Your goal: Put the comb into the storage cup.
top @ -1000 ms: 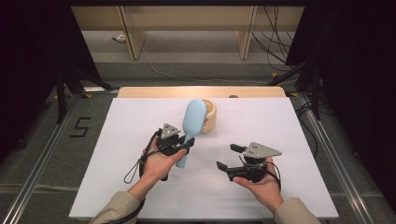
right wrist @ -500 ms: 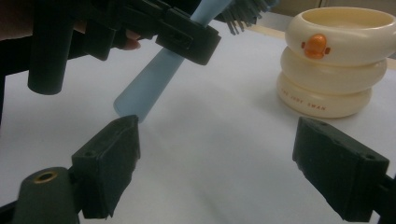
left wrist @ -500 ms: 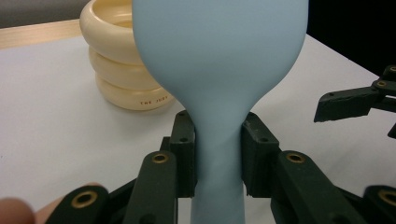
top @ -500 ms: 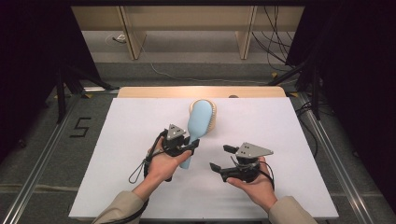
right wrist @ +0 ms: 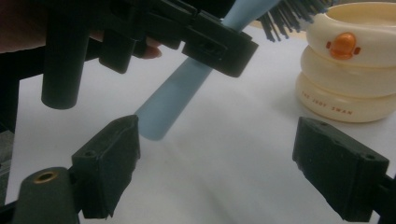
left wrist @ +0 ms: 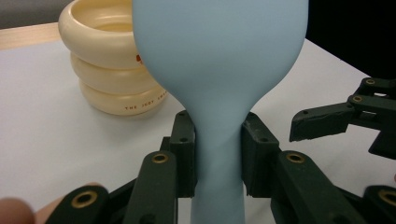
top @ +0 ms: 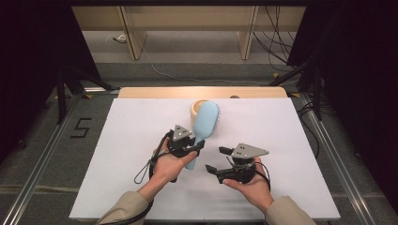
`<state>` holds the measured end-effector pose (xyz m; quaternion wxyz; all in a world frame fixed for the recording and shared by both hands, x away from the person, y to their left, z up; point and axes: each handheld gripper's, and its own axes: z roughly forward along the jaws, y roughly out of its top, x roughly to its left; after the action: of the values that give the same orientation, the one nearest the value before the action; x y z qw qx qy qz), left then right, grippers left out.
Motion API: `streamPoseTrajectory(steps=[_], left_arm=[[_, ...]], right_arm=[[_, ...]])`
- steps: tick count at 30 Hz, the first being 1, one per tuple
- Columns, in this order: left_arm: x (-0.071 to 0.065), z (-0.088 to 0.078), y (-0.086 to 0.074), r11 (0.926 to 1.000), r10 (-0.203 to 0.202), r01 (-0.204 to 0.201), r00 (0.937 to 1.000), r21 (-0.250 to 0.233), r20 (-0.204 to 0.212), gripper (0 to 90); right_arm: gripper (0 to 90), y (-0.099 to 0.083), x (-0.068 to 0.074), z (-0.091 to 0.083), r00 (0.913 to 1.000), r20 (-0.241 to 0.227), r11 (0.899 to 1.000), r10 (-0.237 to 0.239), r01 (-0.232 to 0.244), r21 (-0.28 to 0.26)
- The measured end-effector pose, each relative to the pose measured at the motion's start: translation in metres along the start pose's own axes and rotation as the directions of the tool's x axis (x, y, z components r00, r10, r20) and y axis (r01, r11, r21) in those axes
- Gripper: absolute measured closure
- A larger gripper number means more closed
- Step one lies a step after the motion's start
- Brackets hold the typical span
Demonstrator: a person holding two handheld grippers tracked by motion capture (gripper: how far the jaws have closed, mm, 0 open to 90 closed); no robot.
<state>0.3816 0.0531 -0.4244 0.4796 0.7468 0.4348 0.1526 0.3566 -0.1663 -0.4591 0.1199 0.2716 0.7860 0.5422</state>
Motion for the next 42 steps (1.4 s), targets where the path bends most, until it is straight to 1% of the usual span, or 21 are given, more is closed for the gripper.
streamPoseTrajectory(steps=[14,21,29,33,42], left_arm=[[-0.007,0.005,0.000,1.0000,-0.003,0.003,0.9999,-0.002,0.013,69.5],[-0.011,0.007,0.000,1.0000,0.008,-0.008,0.9998,0.000,0.021,69.5],[-0.016,0.009,0.000,0.9999,0.012,-0.012,0.9995,-0.002,0.029,69.5],[-0.016,0.009,0.000,0.9999,0.013,-0.013,0.9995,-0.002,0.029,69.5],[-0.018,0.009,-0.001,0.9998,0.018,-0.018,0.9993,-0.006,0.031,69.5]], right_arm=[[16.0,0.002,0.009,0.008,0.9996,-0.028,1.000,-0.008,0.009,0.008],[16.1,0.001,0.009,0.014,0.9993,-0.038,1.000,-0.003,0.004,0.022],[16.4,0.000,0.010,0.021,0.9990,-0.040,0.999,0.021,-0.020,0.033],[16.7,0.001,0.010,0.023,0.9992,-0.037,0.999,0.016,-0.015,0.037],[18.5,0.002,0.010,0.028,0.9990,-0.029,0.998,0.034,-0.033,0.047]])
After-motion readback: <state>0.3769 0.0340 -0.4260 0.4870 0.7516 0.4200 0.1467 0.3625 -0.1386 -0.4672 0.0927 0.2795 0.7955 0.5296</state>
